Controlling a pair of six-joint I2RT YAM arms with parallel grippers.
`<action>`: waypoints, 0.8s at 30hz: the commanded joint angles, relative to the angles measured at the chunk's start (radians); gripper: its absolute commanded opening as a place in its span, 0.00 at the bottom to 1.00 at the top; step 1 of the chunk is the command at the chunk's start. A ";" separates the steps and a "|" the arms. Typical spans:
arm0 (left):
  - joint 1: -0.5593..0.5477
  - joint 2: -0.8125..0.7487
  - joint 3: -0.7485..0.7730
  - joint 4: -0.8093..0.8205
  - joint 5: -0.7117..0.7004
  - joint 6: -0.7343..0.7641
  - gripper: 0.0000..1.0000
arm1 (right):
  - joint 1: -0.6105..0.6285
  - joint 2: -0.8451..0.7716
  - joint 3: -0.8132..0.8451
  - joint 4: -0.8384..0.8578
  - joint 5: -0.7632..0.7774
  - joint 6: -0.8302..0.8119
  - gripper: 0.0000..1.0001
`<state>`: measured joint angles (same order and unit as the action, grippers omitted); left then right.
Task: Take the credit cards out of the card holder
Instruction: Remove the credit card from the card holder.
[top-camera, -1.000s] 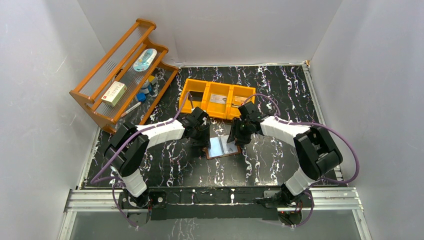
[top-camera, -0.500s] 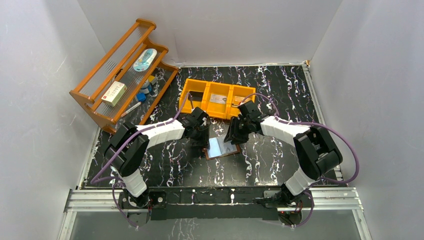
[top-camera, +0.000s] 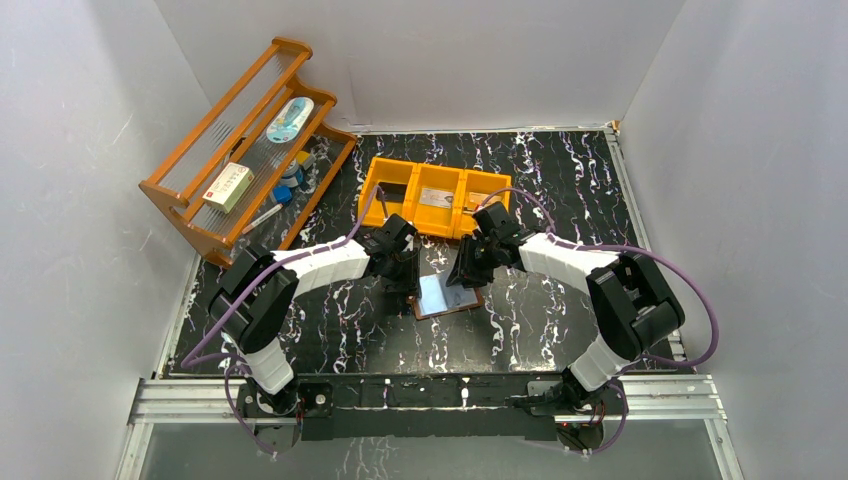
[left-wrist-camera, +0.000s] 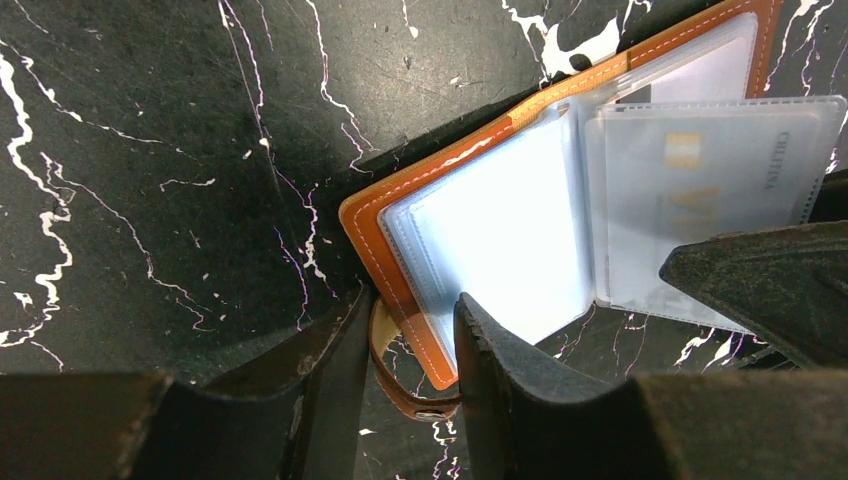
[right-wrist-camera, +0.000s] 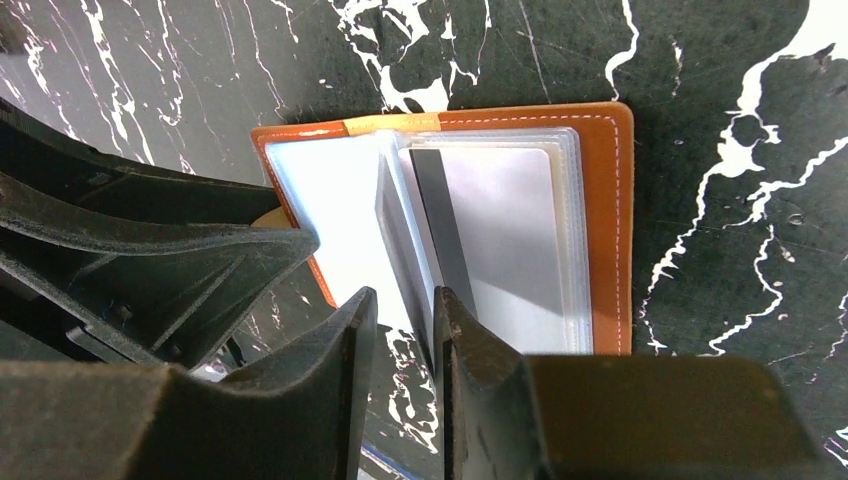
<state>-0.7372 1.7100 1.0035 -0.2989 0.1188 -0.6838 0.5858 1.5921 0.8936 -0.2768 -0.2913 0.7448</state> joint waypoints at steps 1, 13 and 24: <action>-0.006 -0.011 0.005 -0.011 0.022 0.007 0.34 | 0.009 -0.045 0.033 0.025 0.008 0.014 0.33; -0.005 -0.011 0.006 -0.011 0.024 0.005 0.33 | 0.013 -0.045 0.040 0.083 -0.113 0.006 0.41; -0.005 -0.051 -0.007 -0.033 -0.020 -0.004 0.32 | 0.034 0.007 0.041 0.125 -0.188 0.001 0.47</action>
<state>-0.7372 1.7100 1.0035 -0.2996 0.1188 -0.6842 0.6136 1.5864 0.9077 -0.1928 -0.4416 0.7528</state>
